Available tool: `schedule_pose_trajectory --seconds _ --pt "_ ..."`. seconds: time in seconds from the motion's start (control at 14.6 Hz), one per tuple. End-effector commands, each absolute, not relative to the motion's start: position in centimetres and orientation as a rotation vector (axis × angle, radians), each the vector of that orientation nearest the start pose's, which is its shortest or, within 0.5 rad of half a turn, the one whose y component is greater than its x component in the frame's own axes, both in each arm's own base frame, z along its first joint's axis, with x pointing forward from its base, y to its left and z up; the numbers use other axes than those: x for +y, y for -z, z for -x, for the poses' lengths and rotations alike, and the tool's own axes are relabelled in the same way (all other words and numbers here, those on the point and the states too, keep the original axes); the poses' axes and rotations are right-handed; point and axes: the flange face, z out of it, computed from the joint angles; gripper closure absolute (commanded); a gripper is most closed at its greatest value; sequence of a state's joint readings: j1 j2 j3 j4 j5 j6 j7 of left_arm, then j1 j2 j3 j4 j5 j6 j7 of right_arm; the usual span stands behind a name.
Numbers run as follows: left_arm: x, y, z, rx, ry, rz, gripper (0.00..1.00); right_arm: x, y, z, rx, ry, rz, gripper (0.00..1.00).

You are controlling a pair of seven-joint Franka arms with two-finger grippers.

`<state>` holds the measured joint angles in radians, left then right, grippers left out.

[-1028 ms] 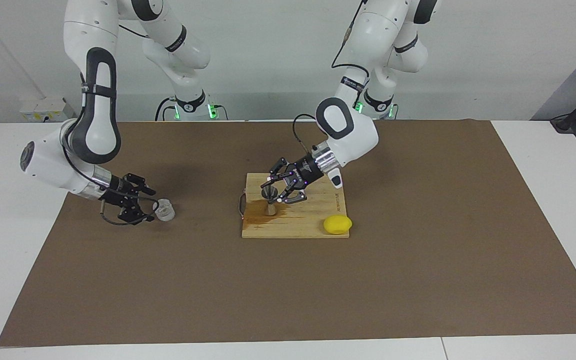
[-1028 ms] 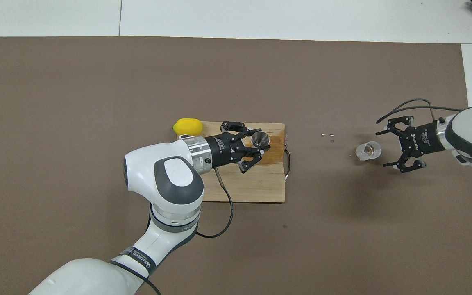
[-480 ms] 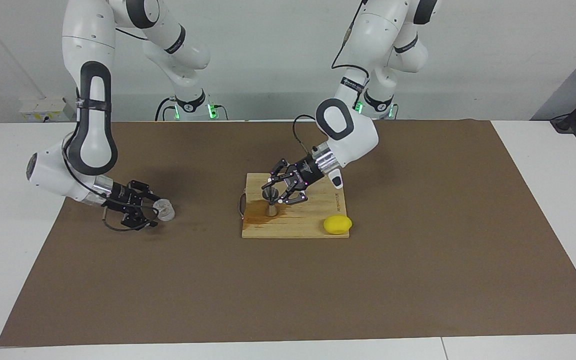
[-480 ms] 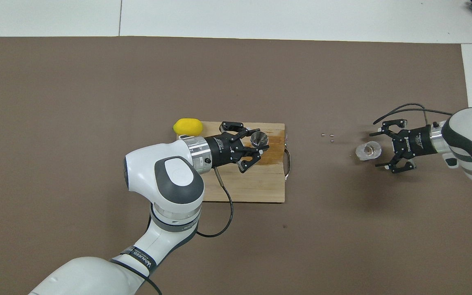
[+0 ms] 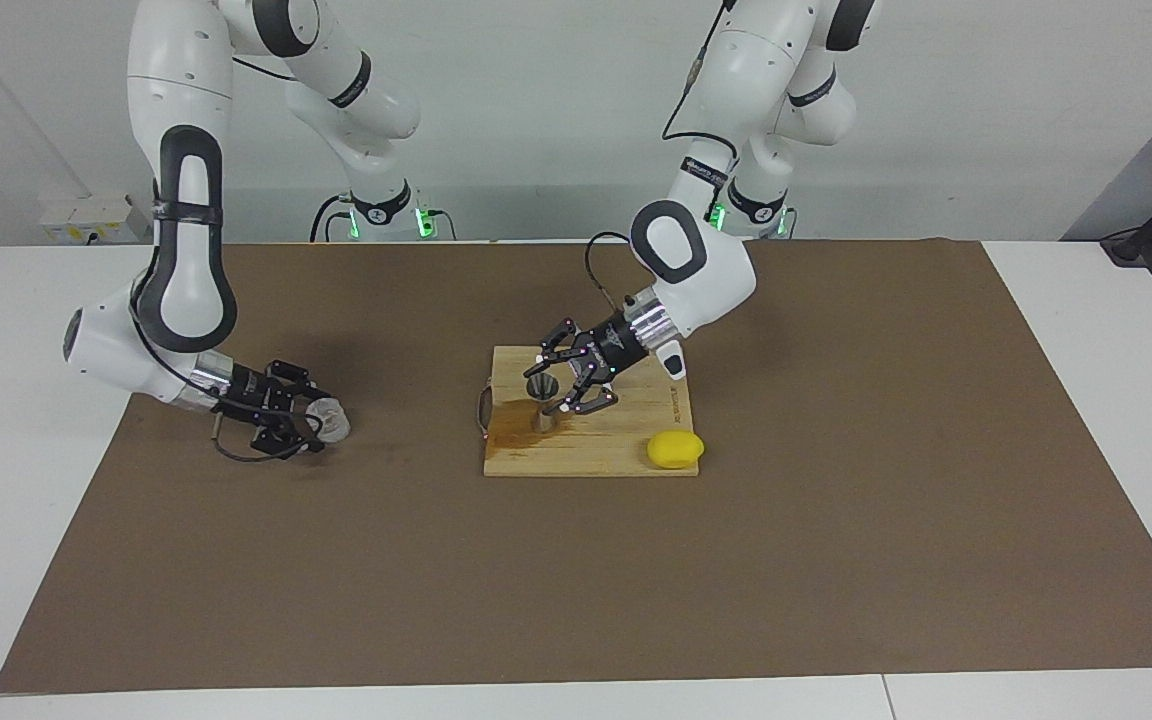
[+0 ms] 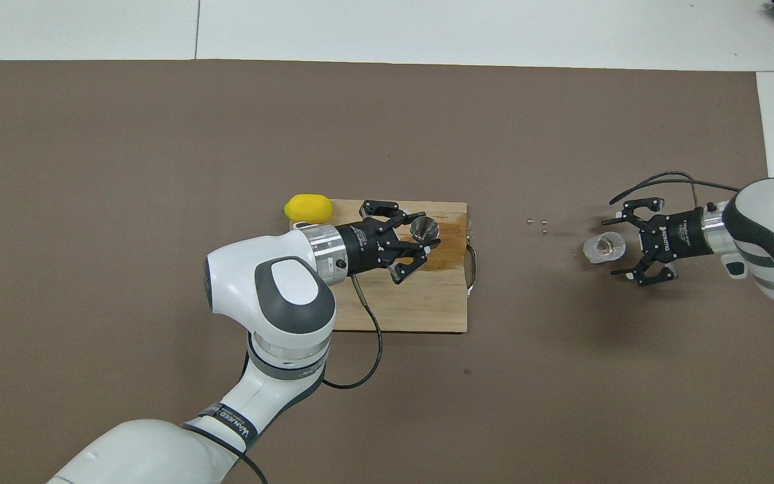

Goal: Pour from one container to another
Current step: 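Lower the metal cup onto the board while the right gripper grasps the glass, then lift the glass cup with the right gripper while the left gripper withdraws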

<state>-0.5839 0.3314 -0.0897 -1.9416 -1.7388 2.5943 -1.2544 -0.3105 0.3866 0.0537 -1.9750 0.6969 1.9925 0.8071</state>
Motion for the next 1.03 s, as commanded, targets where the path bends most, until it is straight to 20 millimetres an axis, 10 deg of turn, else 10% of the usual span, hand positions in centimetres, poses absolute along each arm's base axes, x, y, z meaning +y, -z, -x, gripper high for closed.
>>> schedule_pose_trajectory --seconds 0.0,0.14,0.41,0.96 --pt "-38.0 -32.9 -50.4 1.902 0.913 -1.111 0.0 -10.7 -26.0 -56.0 1.705 -0.661 1.901 0.06" --pt "-38.6 -33.7 -49.3 1.886 0.922 -1.13 0.0 -10.7 -26.0 -55.9 1.705 -0.664 1.897 0.21" --pt "-36.9 -38.9 -49.8 1.801 0.882 -1.148 0.0 -10.8 -26.2 -56.1 1.716 -0.669 1.885 1.0" --pt "-23.1 -46.7 -58.4 1.702 0.4 -1.381 0.0 -9.3 -29.8 -58.0 1.783 -0.62 1.843 1.0"
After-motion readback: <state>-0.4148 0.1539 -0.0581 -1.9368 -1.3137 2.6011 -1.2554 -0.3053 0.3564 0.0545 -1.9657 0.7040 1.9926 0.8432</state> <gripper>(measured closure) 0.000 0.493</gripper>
